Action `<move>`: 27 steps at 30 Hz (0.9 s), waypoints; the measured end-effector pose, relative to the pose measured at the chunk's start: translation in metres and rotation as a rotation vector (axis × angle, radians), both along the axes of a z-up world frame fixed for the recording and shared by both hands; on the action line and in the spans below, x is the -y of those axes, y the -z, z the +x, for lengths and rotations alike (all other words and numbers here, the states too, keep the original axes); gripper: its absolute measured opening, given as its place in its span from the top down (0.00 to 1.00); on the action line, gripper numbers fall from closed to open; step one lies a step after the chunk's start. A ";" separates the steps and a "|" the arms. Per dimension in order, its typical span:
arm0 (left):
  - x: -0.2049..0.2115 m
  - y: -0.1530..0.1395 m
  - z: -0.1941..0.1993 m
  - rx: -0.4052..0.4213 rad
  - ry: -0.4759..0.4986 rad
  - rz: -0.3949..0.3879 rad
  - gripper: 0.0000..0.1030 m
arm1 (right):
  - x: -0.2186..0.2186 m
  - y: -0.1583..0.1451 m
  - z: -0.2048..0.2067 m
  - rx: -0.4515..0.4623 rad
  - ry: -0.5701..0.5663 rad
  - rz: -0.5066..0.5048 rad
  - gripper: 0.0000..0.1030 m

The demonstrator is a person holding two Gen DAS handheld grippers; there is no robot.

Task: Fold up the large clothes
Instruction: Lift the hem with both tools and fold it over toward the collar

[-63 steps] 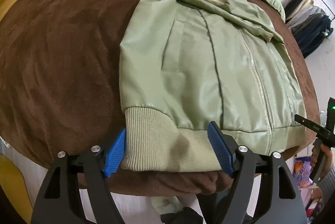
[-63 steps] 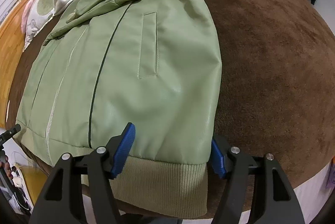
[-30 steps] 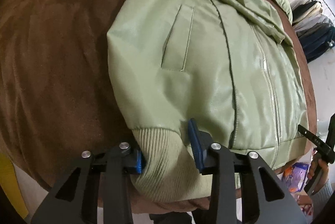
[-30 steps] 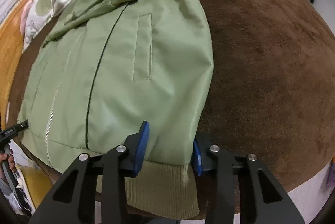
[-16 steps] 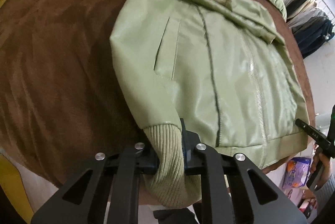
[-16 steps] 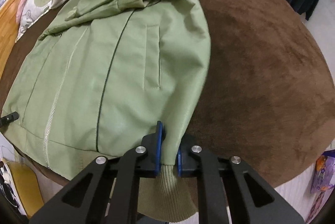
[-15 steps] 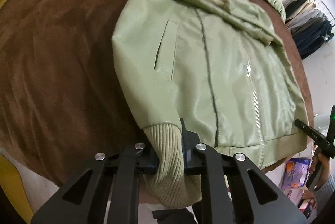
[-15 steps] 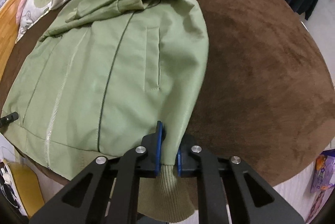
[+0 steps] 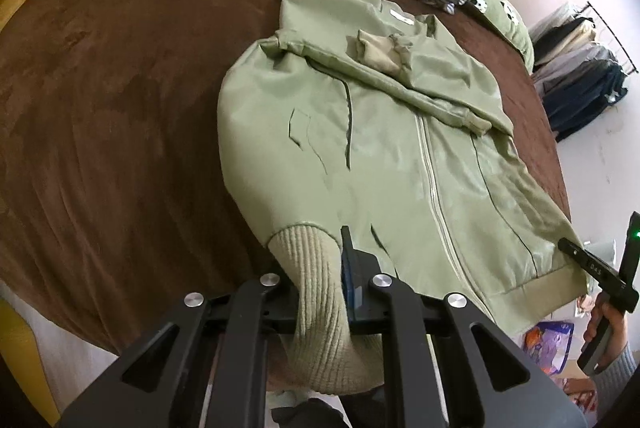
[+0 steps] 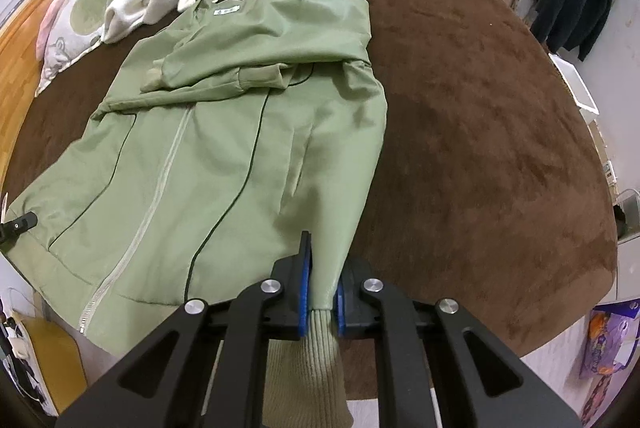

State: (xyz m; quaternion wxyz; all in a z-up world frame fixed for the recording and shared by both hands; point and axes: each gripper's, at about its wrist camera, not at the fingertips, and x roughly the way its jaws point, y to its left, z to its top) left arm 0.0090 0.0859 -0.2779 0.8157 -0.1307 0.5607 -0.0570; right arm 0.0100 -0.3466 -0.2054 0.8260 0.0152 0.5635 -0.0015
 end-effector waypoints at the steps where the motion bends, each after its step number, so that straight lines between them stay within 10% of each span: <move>1: 0.001 -0.001 0.005 0.000 -0.012 0.011 0.85 | -0.001 0.002 0.004 -0.009 -0.003 0.001 0.91; 13: 0.023 -0.041 0.070 0.026 -0.121 0.061 0.86 | -0.006 -0.035 0.077 0.016 -0.070 0.038 0.91; 27: 0.016 -0.076 0.266 0.179 -0.187 0.095 0.86 | -0.003 -0.067 0.297 0.148 -0.084 0.002 0.91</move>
